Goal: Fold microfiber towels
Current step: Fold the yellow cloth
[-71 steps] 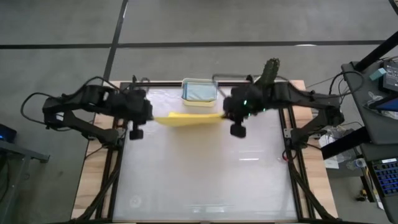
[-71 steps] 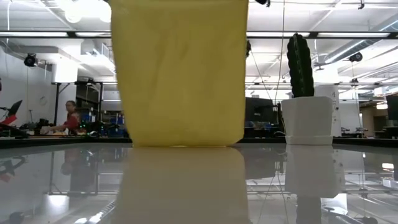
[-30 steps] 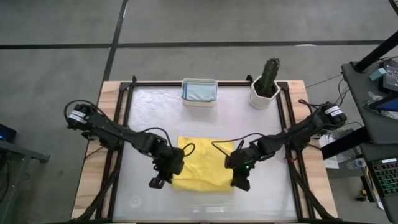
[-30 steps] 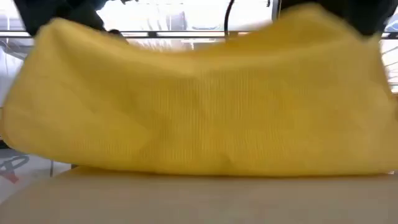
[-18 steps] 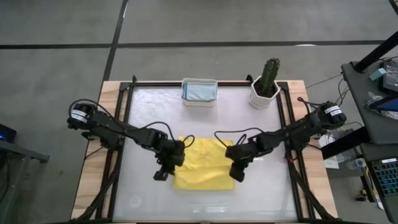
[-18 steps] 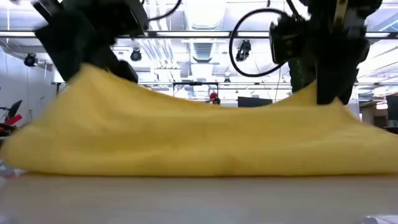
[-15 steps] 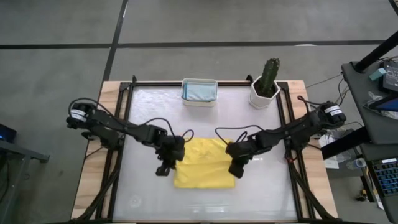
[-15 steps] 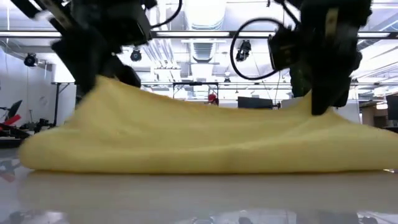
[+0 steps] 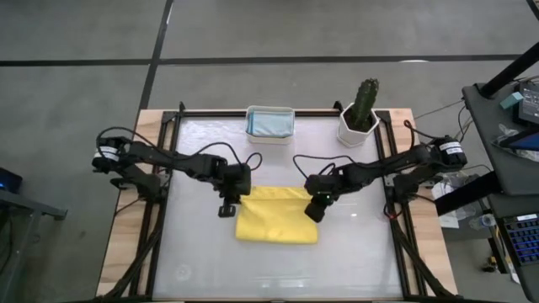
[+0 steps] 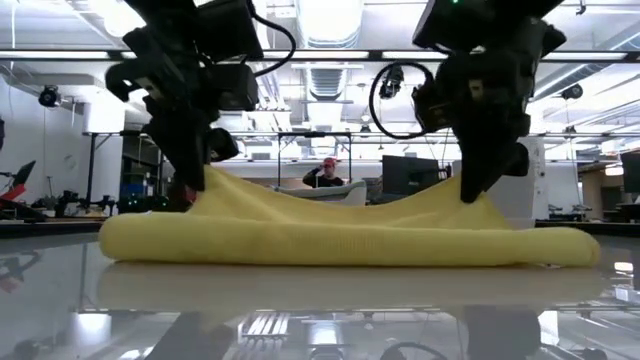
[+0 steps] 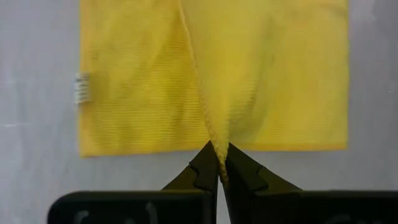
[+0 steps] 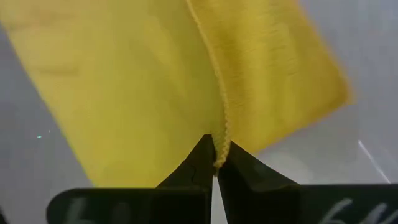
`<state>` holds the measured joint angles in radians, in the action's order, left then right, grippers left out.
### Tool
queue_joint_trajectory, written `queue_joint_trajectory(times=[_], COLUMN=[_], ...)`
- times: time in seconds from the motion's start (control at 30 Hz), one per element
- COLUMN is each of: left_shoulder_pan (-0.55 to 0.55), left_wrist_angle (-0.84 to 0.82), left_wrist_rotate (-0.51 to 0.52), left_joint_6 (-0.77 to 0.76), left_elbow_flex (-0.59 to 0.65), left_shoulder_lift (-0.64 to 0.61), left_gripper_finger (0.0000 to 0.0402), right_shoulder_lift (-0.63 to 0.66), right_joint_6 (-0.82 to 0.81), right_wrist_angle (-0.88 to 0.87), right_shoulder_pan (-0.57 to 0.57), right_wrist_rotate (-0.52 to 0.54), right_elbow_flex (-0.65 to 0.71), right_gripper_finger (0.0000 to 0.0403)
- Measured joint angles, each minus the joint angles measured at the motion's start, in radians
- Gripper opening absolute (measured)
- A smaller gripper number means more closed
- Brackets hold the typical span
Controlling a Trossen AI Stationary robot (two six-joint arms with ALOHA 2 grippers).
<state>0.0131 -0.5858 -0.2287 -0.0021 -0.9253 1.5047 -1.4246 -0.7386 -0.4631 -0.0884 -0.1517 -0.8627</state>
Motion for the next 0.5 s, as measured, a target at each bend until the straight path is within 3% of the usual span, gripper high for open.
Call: queue_joint_trajectory(times=[0.5], left_shoulder_pan=[0.107], left_wrist_angle=[-0.001], left_wrist_rotate=[0.058], left_joint_6=[0.036], left_elbow_flex=[0.000], left_shoulder_lift=[0.022], left_gripper_finger=[0.0000], right_shoulder_lift=[0.000], right_joint_6=[0.083], right_wrist_angle=[-0.033], right_shoulder_pan=[0.109], right_wrist_rotate=[0.064], right_elbow_flex=[0.000], right_gripper_finger=[0.0008])
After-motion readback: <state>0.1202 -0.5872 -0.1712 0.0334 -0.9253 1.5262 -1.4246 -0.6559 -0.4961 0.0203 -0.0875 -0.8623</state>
